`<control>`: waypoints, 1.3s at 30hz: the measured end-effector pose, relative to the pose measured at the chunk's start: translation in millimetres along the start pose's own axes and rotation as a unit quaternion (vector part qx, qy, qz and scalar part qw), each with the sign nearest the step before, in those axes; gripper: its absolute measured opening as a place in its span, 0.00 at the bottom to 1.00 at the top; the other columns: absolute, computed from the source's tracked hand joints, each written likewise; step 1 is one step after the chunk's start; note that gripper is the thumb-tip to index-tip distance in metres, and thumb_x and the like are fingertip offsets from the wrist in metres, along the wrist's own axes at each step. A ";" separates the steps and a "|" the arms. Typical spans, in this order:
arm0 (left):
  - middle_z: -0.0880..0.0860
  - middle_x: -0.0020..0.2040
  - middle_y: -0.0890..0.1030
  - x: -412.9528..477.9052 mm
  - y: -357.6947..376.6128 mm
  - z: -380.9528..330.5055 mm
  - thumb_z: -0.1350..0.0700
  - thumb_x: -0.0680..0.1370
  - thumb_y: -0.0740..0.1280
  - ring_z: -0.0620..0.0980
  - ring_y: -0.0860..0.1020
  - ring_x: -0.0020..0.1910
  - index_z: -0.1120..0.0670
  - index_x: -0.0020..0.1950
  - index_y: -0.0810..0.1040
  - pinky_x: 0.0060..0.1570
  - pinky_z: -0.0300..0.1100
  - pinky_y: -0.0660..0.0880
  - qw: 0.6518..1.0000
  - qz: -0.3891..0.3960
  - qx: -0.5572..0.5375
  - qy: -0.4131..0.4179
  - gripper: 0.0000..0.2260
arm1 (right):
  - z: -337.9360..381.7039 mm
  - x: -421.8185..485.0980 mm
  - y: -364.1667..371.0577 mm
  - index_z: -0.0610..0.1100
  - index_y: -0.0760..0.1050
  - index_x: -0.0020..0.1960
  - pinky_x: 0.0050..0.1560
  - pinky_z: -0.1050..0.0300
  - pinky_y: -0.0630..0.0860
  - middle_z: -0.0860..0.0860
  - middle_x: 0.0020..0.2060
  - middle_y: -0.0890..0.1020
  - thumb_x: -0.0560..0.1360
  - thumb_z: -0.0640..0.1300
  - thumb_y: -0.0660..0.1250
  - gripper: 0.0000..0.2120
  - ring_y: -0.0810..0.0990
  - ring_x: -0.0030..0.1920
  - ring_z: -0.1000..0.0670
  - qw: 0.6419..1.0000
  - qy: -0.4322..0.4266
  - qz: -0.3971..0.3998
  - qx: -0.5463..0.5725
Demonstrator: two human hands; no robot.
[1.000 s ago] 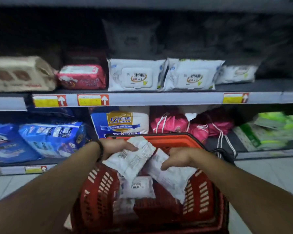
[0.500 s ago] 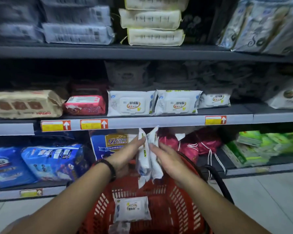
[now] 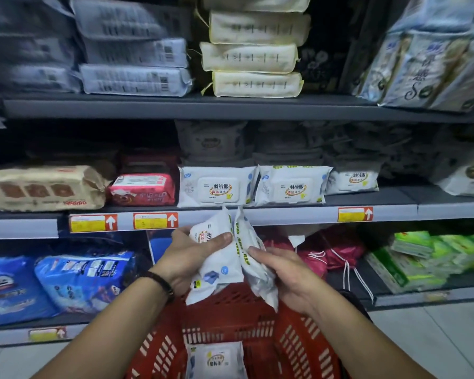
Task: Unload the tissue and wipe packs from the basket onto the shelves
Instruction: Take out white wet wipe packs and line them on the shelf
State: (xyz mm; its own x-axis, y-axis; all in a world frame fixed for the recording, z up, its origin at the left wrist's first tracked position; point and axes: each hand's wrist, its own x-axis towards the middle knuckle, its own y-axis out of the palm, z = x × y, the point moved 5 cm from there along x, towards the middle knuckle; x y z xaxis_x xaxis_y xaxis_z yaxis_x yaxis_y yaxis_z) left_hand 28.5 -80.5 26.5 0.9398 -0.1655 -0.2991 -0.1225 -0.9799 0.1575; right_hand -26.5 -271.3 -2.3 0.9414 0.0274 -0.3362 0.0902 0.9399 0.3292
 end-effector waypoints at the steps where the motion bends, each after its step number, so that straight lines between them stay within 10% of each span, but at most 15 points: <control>1: 0.59 0.58 0.86 0.4 -2.2 -0.3 0.55 0.70 0.83 0.58 0.88 0.50 0.57 0.74 0.62 0.49 0.58 0.86 1.000 -0.010 -0.002 0.001 0.41 | 0.3 -0.2 1.0 0.37 0.81 0.59 0.37 0.50 0.85 0.38 0.47 0.89 0.65 0.41 0.81 0.24 0.89 0.40 0.42 1.000 -0.001 -0.007 0.021; 4: 0.60 0.58 0.86 3.2 -7.6 -0.4 0.57 0.76 0.78 0.56 0.89 0.48 0.62 0.74 0.67 0.40 0.51 0.86 1.000 -0.005 -0.013 -0.004 0.32 | 0.7 4.6 -3.2 0.44 0.74 0.66 0.38 0.38 0.86 0.41 0.51 0.89 0.61 0.43 0.84 0.36 0.89 0.45 0.38 0.998 -0.035 -0.050 0.036; 9: 0.64 0.57 0.87 7.5 -17.9 -5.5 0.67 0.71 0.73 0.60 0.88 0.49 0.64 0.68 0.79 0.45 0.53 0.87 0.992 0.081 -0.082 -0.050 0.24 | 20.0 6.2 -12.1 0.46 0.76 0.72 0.63 0.38 0.81 0.43 0.58 0.88 0.72 0.40 0.76 0.28 0.87 0.59 0.39 0.989 -0.124 -0.071 0.030; 18: 0.60 0.61 0.86 5.0 -14.1 -9.9 0.61 0.83 0.65 0.60 0.87 0.56 0.55 0.74 0.75 0.49 0.58 0.85 0.981 0.083 -0.165 -0.049 0.18 | 42.3 1.3 -30.8 0.39 0.80 0.65 0.61 0.38 0.82 0.40 0.57 0.88 0.77 0.31 0.70 0.18 0.88 0.56 0.38 0.976 -0.168 -0.138 0.016; 25: 0.57 0.61 0.87 6.8 -16.2 -15.5 0.58 0.85 0.64 0.59 0.87 0.55 0.53 0.73 0.76 0.51 0.66 0.81 0.977 0.043 -0.210 0.003 0.16 | 62.8 -10.7 -45.0 0.44 0.77 0.69 0.69 0.29 0.75 0.41 0.61 0.86 0.67 0.42 0.78 0.31 0.84 0.64 0.36 0.920 -0.286 -0.228 0.141; 30: 0.52 0.64 0.85 -0.5 6.7 -11.4 0.49 0.82 0.70 0.57 0.87 0.56 0.43 0.72 0.70 0.53 0.70 0.80 0.966 0.037 -0.246 0.068 0.20 | 51.3 -15.2 -17.3 0.42 0.74 0.69 0.50 0.46 0.82 0.43 0.64 0.85 0.79 0.32 0.70 0.20 0.85 0.61 0.41 0.930 -0.248 -0.196 0.188; 35: 0.59 0.70 0.81 -2.2 30.4 -4.3 0.56 0.73 0.79 0.67 0.81 0.66 0.49 0.75 0.66 0.41 0.55 0.84 0.962 0.059 -0.248 0.102 0.35 | 28.4 -6.6 22.5 0.39 0.73 0.66 0.33 0.51 0.83 0.39 0.56 0.87 0.77 0.34 0.75 0.20 0.89 0.48 0.41 0.957 -0.206 -0.175 0.108; 39: 0.63 0.67 0.82 0.7 23.2 -7.1 0.63 0.72 0.79 0.70 0.82 0.63 0.53 0.74 0.68 0.39 0.56 0.85 0.959 0.027 -0.249 0.136 0.34 | 41.5 -19.4 15.8 0.43 0.70 0.67 0.57 0.53 0.77 0.45 0.63 0.80 0.65 0.51 0.86 0.39 0.80 0.61 0.47 0.892 -0.255 -0.321 -0.191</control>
State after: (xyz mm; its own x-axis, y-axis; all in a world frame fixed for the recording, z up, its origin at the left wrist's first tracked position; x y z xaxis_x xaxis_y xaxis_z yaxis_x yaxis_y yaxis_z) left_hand 28.5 -102.6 36.6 0.9932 -0.1122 -0.0322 -0.0688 -0.7851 0.6156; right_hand -29.9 -271.1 46.1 0.7704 -0.6242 0.1301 0.6376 0.7568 -0.1442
